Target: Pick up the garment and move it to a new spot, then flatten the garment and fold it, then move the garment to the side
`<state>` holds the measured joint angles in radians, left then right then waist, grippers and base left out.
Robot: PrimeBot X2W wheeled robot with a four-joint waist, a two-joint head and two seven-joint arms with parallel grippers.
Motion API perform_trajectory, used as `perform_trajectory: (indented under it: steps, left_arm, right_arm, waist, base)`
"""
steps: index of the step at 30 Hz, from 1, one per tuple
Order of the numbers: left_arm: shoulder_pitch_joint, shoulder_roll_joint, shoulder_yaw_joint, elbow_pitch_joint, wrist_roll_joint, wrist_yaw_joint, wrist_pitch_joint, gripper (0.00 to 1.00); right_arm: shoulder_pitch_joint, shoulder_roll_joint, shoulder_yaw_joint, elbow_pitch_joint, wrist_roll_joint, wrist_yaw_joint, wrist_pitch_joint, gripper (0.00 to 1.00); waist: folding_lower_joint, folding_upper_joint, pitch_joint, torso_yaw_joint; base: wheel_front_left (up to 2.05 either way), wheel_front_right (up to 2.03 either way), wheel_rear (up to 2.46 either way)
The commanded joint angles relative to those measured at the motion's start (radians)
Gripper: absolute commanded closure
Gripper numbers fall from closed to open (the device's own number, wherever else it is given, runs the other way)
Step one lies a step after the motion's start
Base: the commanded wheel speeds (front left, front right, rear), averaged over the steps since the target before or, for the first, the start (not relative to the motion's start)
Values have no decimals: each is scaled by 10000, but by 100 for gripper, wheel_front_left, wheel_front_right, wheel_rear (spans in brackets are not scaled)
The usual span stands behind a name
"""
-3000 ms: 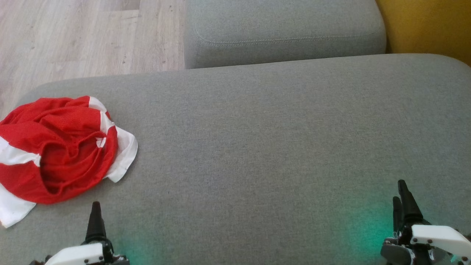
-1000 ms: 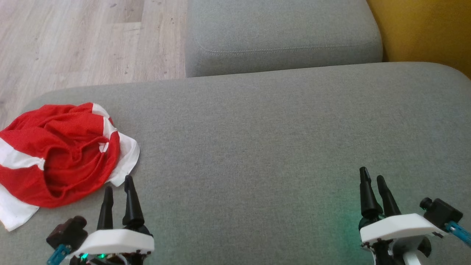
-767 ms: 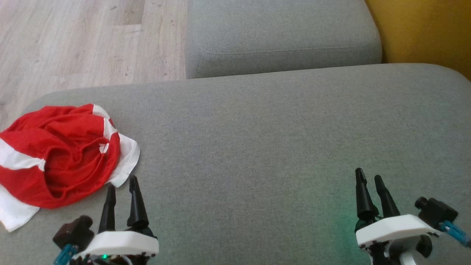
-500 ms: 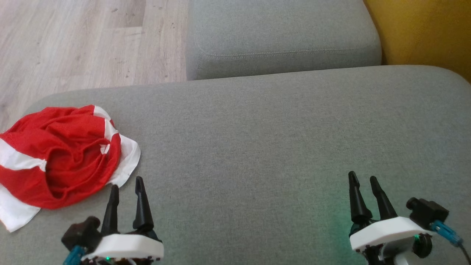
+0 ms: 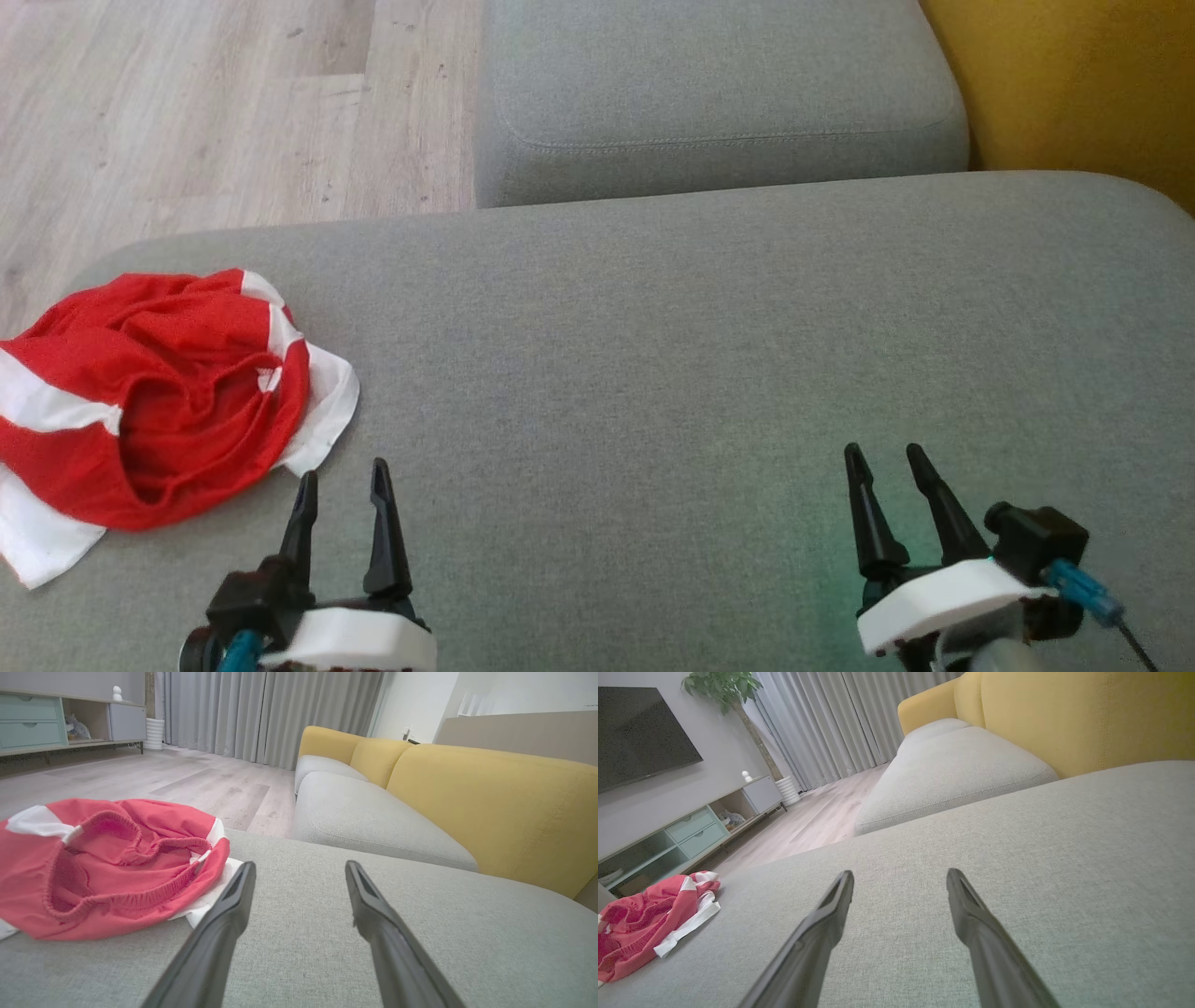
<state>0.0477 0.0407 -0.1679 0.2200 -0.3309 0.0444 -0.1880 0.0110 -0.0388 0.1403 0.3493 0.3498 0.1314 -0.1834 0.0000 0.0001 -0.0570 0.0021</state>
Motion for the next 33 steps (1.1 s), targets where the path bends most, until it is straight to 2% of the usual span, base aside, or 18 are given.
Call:
perform_trajectory:
  steps: [1,21,33]
  left_arm:
    - [-352,81,150,-321,371,74,-161,0]
    - [-395,95,-97,140,2338,641,-738,0]
    - [-485,95,-65,507,2133,688,-738,0]
  right_arm:
    - [-458,-96,282,-271,-313,-6,-204,0]
    - [-575,-114,364,442,-3130,-7,-784,0]
    - [-600,-114,-340,607,-2886,-7,-784,0]
  waist:
    - [0,-1,5,0]
    - [0,-1,-76,21]
    - [0,-1,-100,16]
  base:
    - [0,0,0]
    - [0,0,0]
    - [0,0,0]
